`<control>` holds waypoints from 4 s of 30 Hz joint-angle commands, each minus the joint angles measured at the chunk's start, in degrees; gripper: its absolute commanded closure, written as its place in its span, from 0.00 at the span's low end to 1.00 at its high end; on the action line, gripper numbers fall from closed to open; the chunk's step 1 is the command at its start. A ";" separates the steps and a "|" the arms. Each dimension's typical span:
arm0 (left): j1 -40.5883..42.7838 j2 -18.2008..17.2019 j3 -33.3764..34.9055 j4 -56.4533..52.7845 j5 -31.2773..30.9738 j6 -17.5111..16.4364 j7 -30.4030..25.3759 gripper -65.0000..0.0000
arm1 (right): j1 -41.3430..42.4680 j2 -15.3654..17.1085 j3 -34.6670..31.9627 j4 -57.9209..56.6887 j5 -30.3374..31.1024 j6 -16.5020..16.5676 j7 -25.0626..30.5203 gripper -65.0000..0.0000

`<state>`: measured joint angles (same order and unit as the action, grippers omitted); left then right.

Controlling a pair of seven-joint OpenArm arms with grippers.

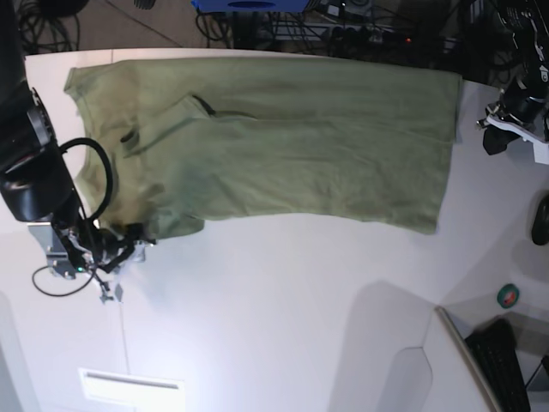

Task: Layout the t-shirt on the table in an organized manner, then fold the t-shirt properly
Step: 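Move the right gripper to the shirt's hem corner and grasp, then move the left gripper to the other hem corner and grasp, then fold the hem over toward the collar with both grippers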

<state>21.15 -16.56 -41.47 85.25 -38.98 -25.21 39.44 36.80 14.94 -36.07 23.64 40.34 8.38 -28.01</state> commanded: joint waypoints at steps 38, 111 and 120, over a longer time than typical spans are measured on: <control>-53.19 -1.95 34.66 -61.03 30.59 -0.33 -4.67 0.60 | -1.68 -1.27 0.25 10.43 0.85 0.54 -5.27 1.00; -23.30 -6.78 27.63 -5.74 30.32 -14.79 17.04 1.00 | -33.76 18.16 17.48 59.13 0.67 -7.90 0.36 1.00; -19.87 -6.87 27.63 -5.56 30.32 -14.79 17.04 1.00 | -40.44 18.25 22.40 66.08 0.67 -7.90 -2.19 1.00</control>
<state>1.61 -22.35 -13.45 78.67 -8.60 -39.53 56.58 -4.38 32.23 -14.28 88.82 40.84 0.45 -31.40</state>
